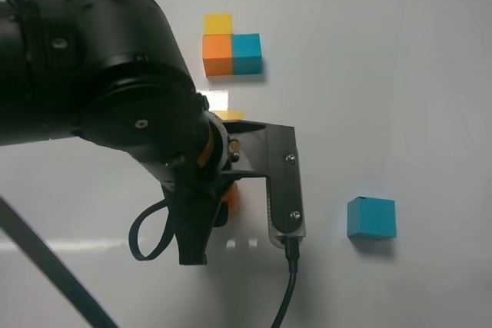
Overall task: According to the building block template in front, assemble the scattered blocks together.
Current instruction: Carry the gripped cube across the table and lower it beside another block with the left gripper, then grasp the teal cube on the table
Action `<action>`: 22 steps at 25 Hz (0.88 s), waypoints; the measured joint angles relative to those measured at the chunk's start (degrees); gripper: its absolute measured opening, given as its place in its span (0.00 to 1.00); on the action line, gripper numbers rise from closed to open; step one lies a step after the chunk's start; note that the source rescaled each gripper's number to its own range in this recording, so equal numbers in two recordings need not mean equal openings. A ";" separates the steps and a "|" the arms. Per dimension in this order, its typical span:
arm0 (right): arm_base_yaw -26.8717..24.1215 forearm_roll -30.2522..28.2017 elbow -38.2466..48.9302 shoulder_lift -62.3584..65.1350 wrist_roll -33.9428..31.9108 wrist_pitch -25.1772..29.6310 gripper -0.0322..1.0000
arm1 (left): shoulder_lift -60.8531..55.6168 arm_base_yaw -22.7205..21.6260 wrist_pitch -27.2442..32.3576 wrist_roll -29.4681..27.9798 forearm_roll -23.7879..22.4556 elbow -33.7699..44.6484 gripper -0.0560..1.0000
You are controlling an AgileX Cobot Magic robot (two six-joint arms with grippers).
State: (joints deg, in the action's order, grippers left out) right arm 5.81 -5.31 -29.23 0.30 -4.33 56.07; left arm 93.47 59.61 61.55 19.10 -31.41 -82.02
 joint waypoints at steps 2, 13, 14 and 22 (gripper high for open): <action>0.00 0.00 0.00 0.00 0.00 0.00 0.52 | 0.26 -0.34 0.66 0.00 -0.14 0.06 0.74; 0.00 0.00 0.00 0.00 0.00 0.00 0.52 | -3.80 2.96 5.09 -0.27 2.30 -5.22 0.93; 0.00 0.00 0.00 0.00 0.00 0.00 0.52 | -4.39 3.33 6.35 -0.27 2.54 -6.42 0.93; 0.00 0.00 0.00 0.00 0.00 0.00 0.52 | -9.59 -7.03 7.87 -5.97 2.72 -12.00 0.93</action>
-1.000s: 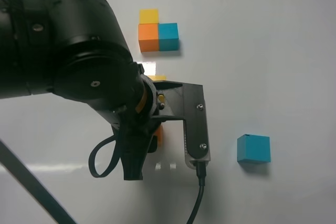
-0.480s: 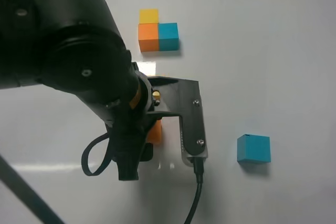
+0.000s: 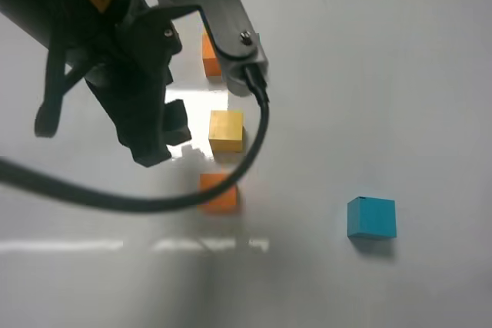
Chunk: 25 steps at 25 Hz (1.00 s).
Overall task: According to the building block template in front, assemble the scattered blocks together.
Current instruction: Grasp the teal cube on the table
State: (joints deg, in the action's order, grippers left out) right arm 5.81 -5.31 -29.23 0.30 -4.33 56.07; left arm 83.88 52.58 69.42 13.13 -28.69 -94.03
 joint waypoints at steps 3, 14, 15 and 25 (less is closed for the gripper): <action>0.00 0.00 0.00 0.00 0.00 0.00 0.52 | -3.35 -11.30 -0.78 -6.46 0.14 0.00 0.93; 0.00 0.00 0.00 0.00 -0.01 0.00 0.52 | -25.47 -56.26 -10.08 -11.69 19.30 6.56 0.93; 0.00 0.00 0.00 0.00 -0.01 0.00 0.52 | -28.44 -57.05 -10.47 -12.13 19.39 9.22 0.93; 0.00 0.00 0.00 0.00 -0.01 0.00 0.52 | -58.42 -57.64 -10.07 -15.67 28.02 41.57 0.93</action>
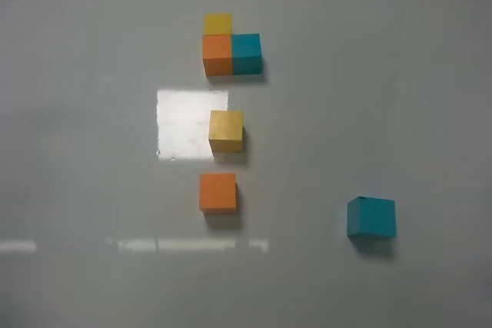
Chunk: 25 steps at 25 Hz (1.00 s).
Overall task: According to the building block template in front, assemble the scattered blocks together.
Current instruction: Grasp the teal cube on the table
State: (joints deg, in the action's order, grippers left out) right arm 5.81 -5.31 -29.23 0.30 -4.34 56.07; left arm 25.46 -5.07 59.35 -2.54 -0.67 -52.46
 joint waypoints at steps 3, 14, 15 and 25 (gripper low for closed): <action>0.00 0.00 0.00 0.00 0.00 0.00 0.52 | -7.98 0.00 1.96 -0.80 0.99 5.53 0.93; 0.00 0.00 0.00 0.00 0.00 0.00 0.52 | -25.60 0.00 2.98 4.00 5.69 22.37 0.93; 0.00 0.00 0.00 0.00 0.00 0.00 0.52 | -25.60 0.00 2.43 4.51 6.49 23.17 0.93; 0.00 0.00 0.00 0.00 0.00 0.00 0.52 | -25.60 1.81 1.31 6.81 9.14 23.58 0.93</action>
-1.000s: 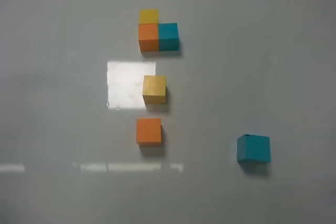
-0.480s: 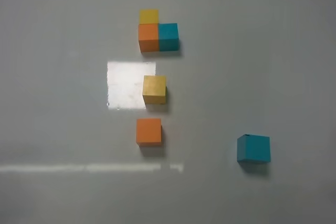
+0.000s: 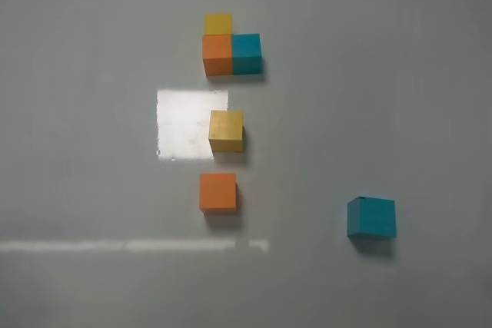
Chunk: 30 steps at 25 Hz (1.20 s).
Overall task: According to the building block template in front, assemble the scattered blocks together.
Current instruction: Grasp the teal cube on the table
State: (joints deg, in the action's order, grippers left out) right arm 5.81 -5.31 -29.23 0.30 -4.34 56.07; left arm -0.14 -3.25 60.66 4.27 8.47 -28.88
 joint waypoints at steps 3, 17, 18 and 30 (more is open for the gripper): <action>0.00 0.00 0.00 0.00 0.00 0.00 0.52 | -0.04 0.00 0.00 0.02 0.06 0.00 0.93; 6.13 -2.02 -18.66 -20.68 29.16 1.46 0.52 | -0.04 0.00 -0.07 0.35 0.20 0.00 0.93; 8.74 -1.91 -20.20 -23.88 34.28 2.66 0.52 | -0.04 0.00 -0.07 0.43 0.23 0.00 0.93; 32.42 -10.56 -21.73 -47.07 39.90 1.84 0.78 | -0.04 0.00 -0.07 0.60 0.38 0.00 0.93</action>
State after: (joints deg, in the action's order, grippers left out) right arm 38.23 -15.87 -50.96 -46.77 35.56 57.91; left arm -0.18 -3.25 60.60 4.87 8.85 -28.88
